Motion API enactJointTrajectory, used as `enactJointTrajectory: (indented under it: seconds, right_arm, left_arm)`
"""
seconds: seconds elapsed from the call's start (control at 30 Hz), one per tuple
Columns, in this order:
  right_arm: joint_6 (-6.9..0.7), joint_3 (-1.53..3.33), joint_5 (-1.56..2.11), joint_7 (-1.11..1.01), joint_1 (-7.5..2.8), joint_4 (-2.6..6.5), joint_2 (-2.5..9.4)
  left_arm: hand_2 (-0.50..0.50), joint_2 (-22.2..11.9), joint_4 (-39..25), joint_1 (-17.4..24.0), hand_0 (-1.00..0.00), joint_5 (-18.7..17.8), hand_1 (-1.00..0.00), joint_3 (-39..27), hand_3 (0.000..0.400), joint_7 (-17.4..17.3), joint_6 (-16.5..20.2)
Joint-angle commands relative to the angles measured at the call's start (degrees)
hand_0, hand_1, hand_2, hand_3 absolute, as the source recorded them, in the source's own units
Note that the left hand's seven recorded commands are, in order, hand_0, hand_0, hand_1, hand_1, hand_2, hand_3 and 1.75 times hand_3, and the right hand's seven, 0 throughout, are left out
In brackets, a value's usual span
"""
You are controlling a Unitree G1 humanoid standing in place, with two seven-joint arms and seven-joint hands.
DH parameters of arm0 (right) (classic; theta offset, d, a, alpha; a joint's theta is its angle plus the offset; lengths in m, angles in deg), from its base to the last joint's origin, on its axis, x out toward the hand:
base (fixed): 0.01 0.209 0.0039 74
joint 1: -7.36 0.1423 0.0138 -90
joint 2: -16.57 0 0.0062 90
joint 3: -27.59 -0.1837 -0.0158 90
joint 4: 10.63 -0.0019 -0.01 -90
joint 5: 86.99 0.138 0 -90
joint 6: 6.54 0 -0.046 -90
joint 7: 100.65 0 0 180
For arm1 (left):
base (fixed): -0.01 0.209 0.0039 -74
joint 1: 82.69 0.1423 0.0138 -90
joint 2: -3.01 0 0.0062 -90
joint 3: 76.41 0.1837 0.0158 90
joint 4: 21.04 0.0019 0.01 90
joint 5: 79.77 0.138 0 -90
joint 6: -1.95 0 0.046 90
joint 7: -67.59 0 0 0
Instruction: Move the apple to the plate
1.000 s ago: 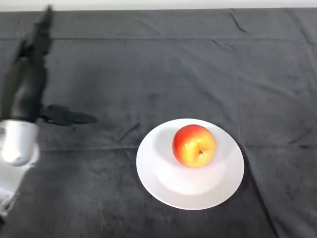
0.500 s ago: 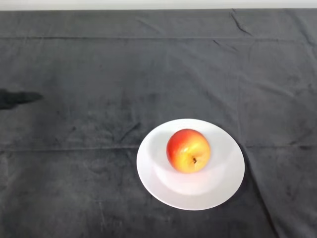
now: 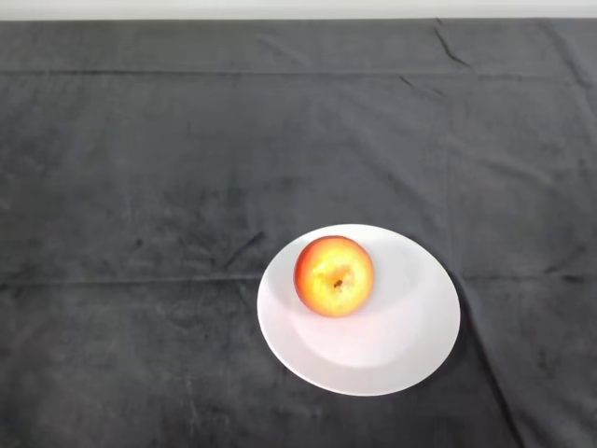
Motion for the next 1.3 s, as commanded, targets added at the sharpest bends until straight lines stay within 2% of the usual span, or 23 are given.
enactJointTrajectory:
  seconds: [0.03,0.43,0.7,0.93,1.3]
  right_arm:
    - [0.10,-0.20,1.35,0.13,2.19,-1.11,-1.24]
    - [0.09,-0.24,1.36,0.07,2.25,-0.93,-1.32]
    - [0.10,-0.26,1.37,0.03,2.30,-0.81,-1.37]
    - [0.10,-0.28,1.37,-0.02,2.35,-0.69,-1.42]
    - [0.11,-0.31,1.36,-0.08,2.40,-0.54,-1.48]
  left_arm:
    - [0.00,-3.30,2.00,0.68,0.00,-0.35,0.00,-2.77,0.000,1.23,-1.45]
    - [0.00,-3.37,5.84,0.67,0.00,-1.86,0.00,-8.82,0.000,3.49,-4.11]
    - [0.00,-3.60,9.39,0.09,0.00,-2.64,0.00,-11.20,0.000,3.70,-6.24]
    - [0.00,-3.94,12.62,-0.75,0.00,-2.83,0.00,-12.45,0.000,3.74,-7.73]
    - [0.00,-3.78,14.27,-1.69,0.00,-2.31,0.00,-12.97,0.000,4.17,-8.23]
